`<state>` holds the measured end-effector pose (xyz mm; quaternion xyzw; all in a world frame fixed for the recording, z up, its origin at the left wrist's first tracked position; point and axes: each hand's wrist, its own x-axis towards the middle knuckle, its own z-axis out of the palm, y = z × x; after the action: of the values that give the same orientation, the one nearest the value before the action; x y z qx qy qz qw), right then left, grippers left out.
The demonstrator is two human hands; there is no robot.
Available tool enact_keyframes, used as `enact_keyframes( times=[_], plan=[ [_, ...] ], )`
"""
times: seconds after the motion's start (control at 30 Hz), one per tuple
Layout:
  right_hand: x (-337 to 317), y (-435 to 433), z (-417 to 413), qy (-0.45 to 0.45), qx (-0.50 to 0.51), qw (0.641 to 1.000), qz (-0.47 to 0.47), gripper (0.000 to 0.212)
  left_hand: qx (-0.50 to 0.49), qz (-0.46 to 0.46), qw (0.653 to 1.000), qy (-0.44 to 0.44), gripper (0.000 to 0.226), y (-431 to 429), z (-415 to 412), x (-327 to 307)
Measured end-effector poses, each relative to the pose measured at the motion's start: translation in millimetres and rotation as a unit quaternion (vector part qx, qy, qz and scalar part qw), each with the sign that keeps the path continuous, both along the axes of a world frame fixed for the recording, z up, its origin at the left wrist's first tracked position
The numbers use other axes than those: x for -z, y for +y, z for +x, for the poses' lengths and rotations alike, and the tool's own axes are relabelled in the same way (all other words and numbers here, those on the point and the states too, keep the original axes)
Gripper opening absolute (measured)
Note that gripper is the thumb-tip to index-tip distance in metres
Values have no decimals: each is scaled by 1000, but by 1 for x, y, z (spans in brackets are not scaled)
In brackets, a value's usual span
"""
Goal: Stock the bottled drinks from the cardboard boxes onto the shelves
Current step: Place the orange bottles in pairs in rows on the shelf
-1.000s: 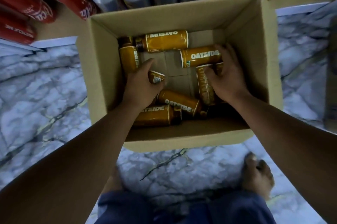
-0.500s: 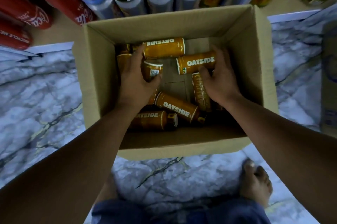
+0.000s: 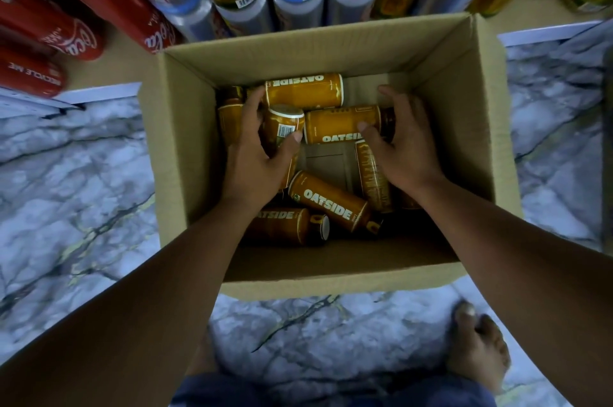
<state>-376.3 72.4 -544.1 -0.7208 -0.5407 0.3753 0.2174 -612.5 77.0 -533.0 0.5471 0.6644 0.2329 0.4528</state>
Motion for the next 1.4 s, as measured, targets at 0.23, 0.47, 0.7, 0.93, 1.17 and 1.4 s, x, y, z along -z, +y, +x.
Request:
enact_keyframes(
  times=[0.23, 0.47, 0.7, 0.93, 1.17, 1.4],
  plan=[
    [5, 8, -2, 12, -38, 999, -30, 49, -5, -12, 1000, 8, 75, -6, 3, 1],
    [-9, 9, -5, 103, 55, 993, -20, 62, -1, -44, 999, -19, 82, 1, 15, -11],
    [-28, 1, -3, 127, 122, 984, 21, 69, -27, -98, 995, 19, 93, -14, 3, -13],
    [-32, -2, -6, 107, 107, 988, 41, 63, 9, -29, 998, 55, 81, -3, 4, -32],
    [-35, -1, -3, 104, 111, 987, 51, 69, 15, -136, 987, 86, 120, -12, 11, -21],
    [-37, -4, -2, 102, 129, 983, 75, 73, -37, -49, 997, 49, 97, -25, 16, -19]
  ],
)
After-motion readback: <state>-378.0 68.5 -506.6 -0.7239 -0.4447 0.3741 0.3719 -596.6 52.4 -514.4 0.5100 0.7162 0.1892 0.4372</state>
